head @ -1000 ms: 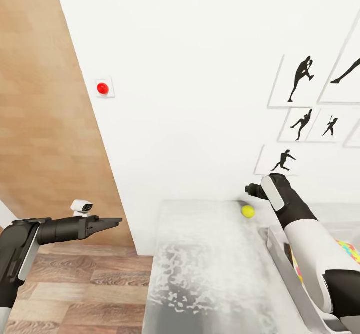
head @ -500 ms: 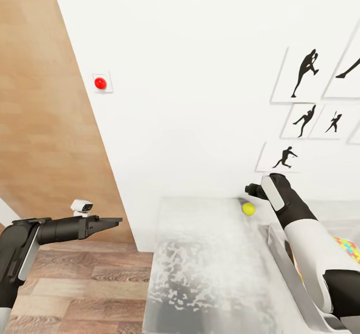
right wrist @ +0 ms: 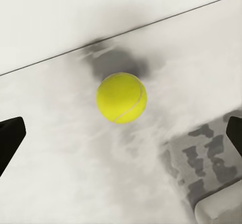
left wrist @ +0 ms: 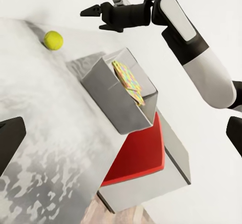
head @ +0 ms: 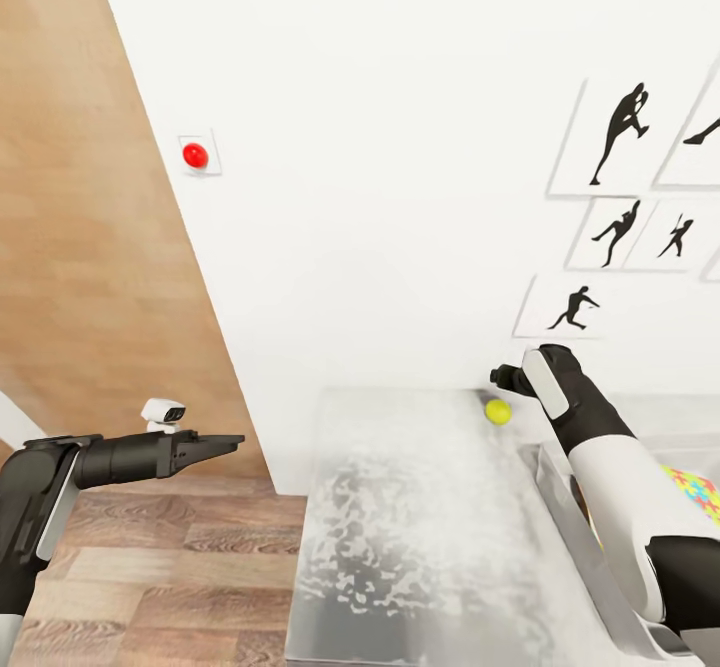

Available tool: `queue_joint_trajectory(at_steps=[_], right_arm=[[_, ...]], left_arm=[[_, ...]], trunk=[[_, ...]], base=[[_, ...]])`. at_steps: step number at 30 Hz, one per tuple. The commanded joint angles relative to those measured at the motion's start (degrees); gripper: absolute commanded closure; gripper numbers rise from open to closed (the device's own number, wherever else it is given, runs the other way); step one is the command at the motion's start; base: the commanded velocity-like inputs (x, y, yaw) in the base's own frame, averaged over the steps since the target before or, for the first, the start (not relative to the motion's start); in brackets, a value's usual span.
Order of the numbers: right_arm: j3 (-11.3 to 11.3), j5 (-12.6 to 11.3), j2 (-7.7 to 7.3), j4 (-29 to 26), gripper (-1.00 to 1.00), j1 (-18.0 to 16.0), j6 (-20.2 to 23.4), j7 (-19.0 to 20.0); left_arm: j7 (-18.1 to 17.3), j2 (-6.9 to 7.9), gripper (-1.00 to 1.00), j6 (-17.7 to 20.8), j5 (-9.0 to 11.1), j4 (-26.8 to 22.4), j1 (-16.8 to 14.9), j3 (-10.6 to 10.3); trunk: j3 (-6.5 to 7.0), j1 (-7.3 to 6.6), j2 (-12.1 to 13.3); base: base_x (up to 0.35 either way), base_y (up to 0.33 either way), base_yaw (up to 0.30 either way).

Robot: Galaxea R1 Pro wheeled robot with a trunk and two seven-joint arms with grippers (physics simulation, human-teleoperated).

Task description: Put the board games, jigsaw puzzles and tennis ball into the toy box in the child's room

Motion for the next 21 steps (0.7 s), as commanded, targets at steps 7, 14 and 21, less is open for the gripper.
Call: queue_joint_trajectory(at_steps=[7,14,21], right_arm=[[0.3,1.4,0.05,0.3,-1.0,-1.1,0.1,-0.6],[0.1,5.9,0.23,0.5,-1.0,-1.8,0.0,-0.5],[0.2,6.7,0.13,0.5,-1.0,-2.4,0.0,-0.4]], left_arm=[[-0.1,0.02,-1.0,0.5,0.0,0.0,0.0,0.0],[-0.2,0.02,-1.0,0.5,-0.1,0.2,0.0,0.1],[-0.1,0.02,-1.0,0.5,-0.1,0.3,0.0,0.0]], trunk=[[-0.78,0.03,-0.1],[-1.43,0.03,-0.1],[-2.09,0.03,-0.1]], base=[[0.0,0.0,0.0],[0.0,0.0,0.0],[0.0,0.0,0.0]])
